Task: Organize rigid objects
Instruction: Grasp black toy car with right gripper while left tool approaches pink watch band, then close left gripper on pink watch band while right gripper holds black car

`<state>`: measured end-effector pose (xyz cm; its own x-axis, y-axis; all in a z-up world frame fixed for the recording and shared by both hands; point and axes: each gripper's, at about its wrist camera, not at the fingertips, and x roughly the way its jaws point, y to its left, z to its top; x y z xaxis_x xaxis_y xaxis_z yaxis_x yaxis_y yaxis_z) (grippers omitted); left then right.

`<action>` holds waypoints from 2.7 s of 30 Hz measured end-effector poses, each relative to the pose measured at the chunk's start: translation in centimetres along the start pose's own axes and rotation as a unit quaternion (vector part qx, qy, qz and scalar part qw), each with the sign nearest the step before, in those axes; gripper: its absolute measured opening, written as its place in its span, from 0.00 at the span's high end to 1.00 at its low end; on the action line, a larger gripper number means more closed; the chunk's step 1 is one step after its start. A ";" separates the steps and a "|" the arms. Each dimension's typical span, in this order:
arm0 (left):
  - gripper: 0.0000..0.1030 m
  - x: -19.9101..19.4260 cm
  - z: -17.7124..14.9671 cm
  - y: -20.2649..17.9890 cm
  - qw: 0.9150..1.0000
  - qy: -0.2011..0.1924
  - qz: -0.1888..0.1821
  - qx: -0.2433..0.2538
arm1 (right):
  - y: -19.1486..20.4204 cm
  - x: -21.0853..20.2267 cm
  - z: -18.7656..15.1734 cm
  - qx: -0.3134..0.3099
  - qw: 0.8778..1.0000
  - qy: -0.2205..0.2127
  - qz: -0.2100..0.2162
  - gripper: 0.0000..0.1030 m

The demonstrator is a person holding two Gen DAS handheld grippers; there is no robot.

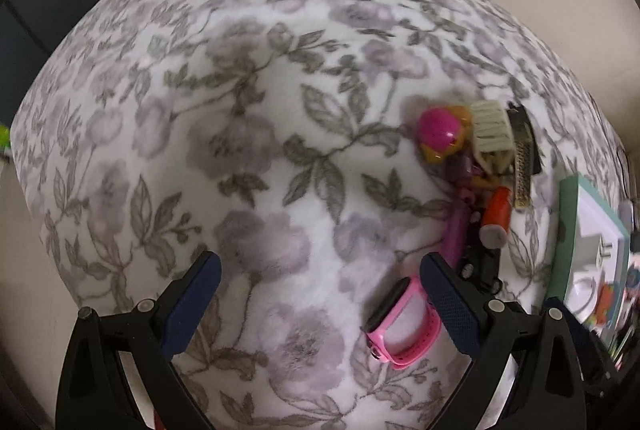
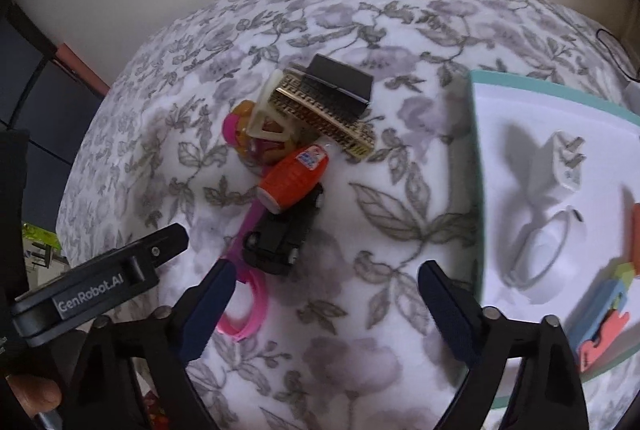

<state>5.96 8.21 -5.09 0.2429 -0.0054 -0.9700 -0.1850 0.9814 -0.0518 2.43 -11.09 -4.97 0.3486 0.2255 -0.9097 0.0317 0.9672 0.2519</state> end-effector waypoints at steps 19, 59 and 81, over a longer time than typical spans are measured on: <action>0.03 0.1 0.7 2.1 0.999 -0.003 0.003 -0.039 | 1.9 3.2 0.5 -0.021 0.999 0.016 -0.029 0.52; 0.03 0.3 -2.2 -4.6 0.997 0.025 -0.014 0.075 | -2.4 1.6 -3.3 0.010 0.995 0.087 -0.055 0.65; 0.47 3.4 -5.3 -9.3 0.988 0.071 -0.033 0.134 | -4.3 0.6 -4.1 0.028 0.993 0.104 -0.037 0.64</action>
<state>3.50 -1.90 -9.16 0.1056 -0.0802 -0.9912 0.0909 0.9933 -0.0707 -1.32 -14.68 -7.97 0.1421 0.1785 -0.9736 0.1046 0.9754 0.1941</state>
